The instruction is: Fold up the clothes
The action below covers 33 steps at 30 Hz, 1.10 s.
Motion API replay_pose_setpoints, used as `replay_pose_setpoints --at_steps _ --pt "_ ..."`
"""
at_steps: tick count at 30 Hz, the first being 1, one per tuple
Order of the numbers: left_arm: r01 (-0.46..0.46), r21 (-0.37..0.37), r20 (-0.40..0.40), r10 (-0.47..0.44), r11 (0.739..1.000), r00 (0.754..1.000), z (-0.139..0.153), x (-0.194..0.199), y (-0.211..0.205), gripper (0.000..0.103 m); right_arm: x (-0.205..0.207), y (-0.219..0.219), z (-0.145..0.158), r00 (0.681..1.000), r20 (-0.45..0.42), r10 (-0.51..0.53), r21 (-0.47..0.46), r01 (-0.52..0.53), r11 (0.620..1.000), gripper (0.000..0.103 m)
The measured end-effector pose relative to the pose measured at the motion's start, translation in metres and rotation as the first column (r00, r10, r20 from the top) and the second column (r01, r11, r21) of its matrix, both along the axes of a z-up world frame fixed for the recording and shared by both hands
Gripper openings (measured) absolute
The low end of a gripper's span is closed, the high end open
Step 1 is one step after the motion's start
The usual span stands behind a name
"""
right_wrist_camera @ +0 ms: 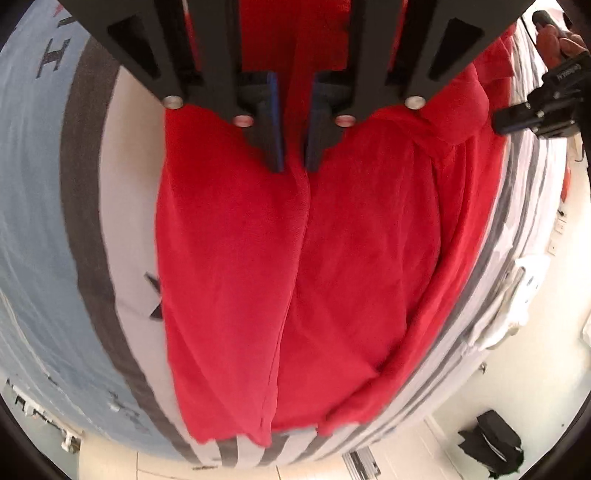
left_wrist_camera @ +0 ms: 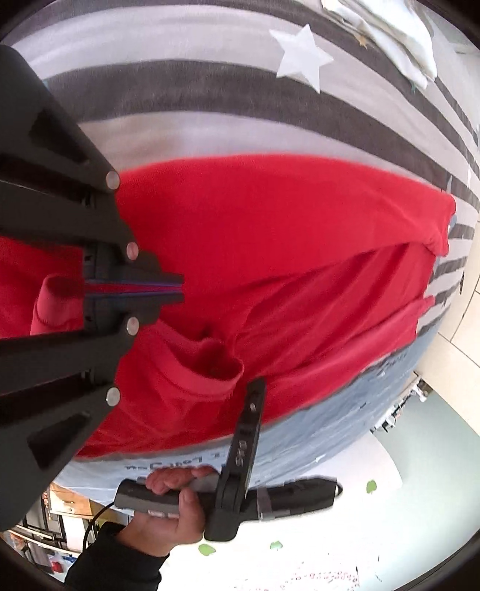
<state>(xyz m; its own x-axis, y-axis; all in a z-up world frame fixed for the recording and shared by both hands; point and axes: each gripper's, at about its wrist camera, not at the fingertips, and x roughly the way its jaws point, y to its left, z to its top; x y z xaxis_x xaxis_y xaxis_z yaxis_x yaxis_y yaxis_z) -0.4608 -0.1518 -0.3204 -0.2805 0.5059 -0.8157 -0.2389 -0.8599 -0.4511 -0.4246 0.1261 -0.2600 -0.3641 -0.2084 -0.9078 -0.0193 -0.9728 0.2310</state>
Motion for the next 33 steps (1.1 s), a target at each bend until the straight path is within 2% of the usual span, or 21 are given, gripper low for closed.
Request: replay_pose_setpoints --at_steps 2,3,5,8,11,13,14,16,19,23,27,32,33 --pt "-0.031 -0.001 -0.013 0.031 1.0 0.999 0.0 -0.001 -0.007 0.013 0.003 0.004 0.014 0.998 -0.054 -0.01 -0.034 0.008 0.999 0.017" --pt "-0.049 -0.001 -0.02 0.049 0.999 0.999 0.001 -0.004 -0.012 0.02 0.004 0.008 0.021 0.996 -0.081 -0.023 -0.043 0.02 0.999 0.025" --pt "-0.091 -0.029 -0.048 0.089 0.995 0.995 0.004 -0.014 -0.023 0.021 0.007 0.019 0.036 0.99 -0.133 -0.055 -0.057 0.048 0.997 0.029" --pt "-0.135 -0.076 -0.081 0.129 0.988 0.988 0.01 -0.028 -0.033 0.022 -0.001 0.037 0.041 0.984 -0.154 -0.095 -0.024 0.092 0.995 0.029" --pt "-0.164 -0.111 -0.11 0.152 0.98 0.982 0.014 -0.04 -0.046 0.023 -0.001 0.061 0.037 0.979 -0.133 -0.155 0.035 0.161 0.986 0.029" --pt "-0.172 -0.136 -0.125 0.155 0.976 0.98 0.014 -0.045 -0.055 0.029 -0.001 0.077 0.032 0.973 -0.112 -0.201 0.054 0.208 0.977 0.029" --pt "-0.178 -0.145 -0.133 0.159 0.973 0.978 0.015 -0.05 -0.059 0.029 -0.006 0.08 0.029 0.971 -0.106 -0.216 0.057 0.223 0.973 0.03" --pt "-0.194 -0.154 -0.142 0.173 0.969 0.975 0.017 -0.062 -0.074 0.037 -0.006 0.088 0.024 0.965 -0.088 -0.245 0.06 0.251 0.966 0.03" --pt "-0.2 -0.16 -0.153 0.176 0.967 0.973 0.016 -0.083 -0.07 0.04 -0.01 0.1 0.018 0.958 -0.077 -0.276 0.055 0.28 0.958 0.03" --pt "-0.208 -0.167 -0.182 0.177 0.964 0.967 0.013 -0.13 -0.054 0.047 -0.037 0.109 0.011 0.952 -0.088 -0.293 0.038 0.297 0.954 0.031" --pt "-0.216 -0.129 -0.174 0.192 0.968 0.966 0.01 -0.183 -0.04 0.048 -0.082 0.11 0.014 0.947 -0.13 -0.294 0.011 0.298 0.955 0.047" --pt "-0.216 -0.129 -0.173 0.193 0.968 0.966 0.002 -0.266 -0.021 0.048 -0.158 0.112 0.014 0.947 -0.156 -0.282 -0.021 0.282 0.959 0.047" --pt "-0.217 -0.125 -0.169 0.195 0.968 0.966 0.001 -0.28 -0.019 0.048 -0.176 0.115 0.015 0.943 -0.159 -0.291 -0.05 0.286 0.957 0.047"
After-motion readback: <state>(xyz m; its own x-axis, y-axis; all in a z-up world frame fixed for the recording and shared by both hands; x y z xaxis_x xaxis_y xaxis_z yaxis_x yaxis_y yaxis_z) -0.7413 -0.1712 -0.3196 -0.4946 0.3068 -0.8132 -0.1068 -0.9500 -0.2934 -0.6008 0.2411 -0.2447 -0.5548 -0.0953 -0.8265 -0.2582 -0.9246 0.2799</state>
